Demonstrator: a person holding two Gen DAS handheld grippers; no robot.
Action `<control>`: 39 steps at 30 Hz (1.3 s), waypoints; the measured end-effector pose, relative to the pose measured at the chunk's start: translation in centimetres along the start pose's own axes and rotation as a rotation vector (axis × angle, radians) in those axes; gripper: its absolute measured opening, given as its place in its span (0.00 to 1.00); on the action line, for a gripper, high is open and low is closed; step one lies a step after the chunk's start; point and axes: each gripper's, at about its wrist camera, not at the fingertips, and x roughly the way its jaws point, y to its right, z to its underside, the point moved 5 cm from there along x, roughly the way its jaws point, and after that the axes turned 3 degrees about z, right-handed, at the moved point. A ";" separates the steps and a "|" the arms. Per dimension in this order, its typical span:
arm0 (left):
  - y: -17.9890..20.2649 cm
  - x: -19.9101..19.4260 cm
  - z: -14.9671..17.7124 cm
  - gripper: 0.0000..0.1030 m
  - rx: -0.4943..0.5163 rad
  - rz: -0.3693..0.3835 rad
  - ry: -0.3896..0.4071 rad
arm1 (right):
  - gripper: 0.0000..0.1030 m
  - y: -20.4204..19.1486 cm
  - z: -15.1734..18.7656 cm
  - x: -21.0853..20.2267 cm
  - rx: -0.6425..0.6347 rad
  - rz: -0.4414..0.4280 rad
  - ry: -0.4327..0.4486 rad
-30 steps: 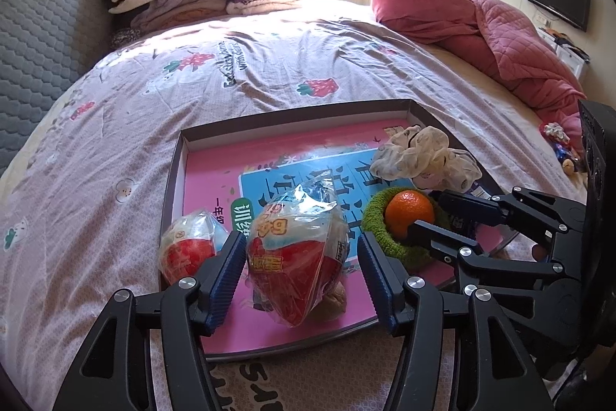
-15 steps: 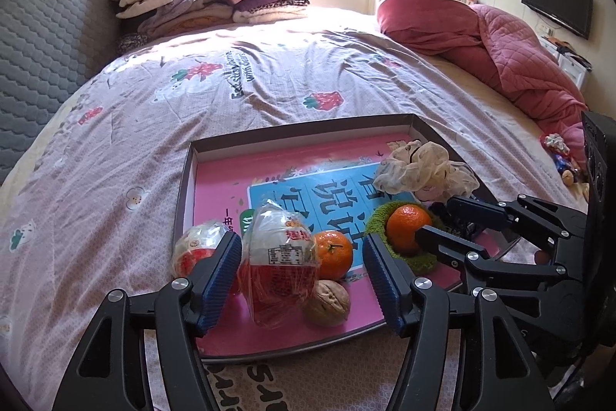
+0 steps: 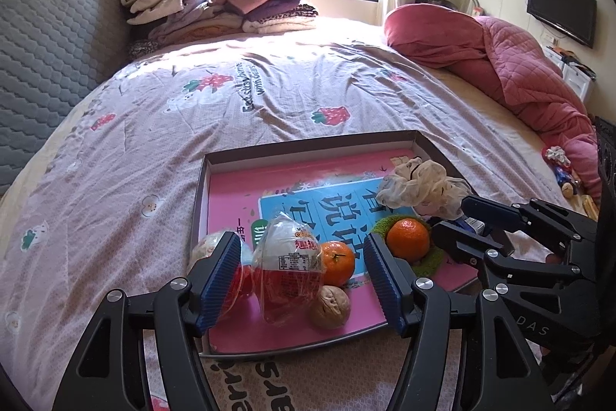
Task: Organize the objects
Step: 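Lower the orange onto the green ring with the right tool while the left tool lowers the wrapped item, then open both tools to release the orange and wrapped item in the tray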
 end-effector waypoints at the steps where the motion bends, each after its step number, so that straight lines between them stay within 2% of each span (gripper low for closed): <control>1: 0.1 -0.2 0.0 0.67 0.000 0.000 0.000 | 0.45 0.0 -0.1 -0.3 0.003 -0.002 0.004; 6: 0.4 -1.1 0.0 0.70 -0.006 -0.006 0.012 | 0.51 -0.1 -0.4 -1.6 0.010 0.000 0.027; 22: 0.7 -4.8 0.3 0.74 -0.028 -0.043 0.062 | 0.56 -0.2 -1.5 -6.6 0.064 -0.011 0.117; 39: 1.2 -6.7 3.9 0.74 -0.061 -0.058 0.059 | 0.61 -0.9 1.2 -9.8 0.085 -0.027 0.133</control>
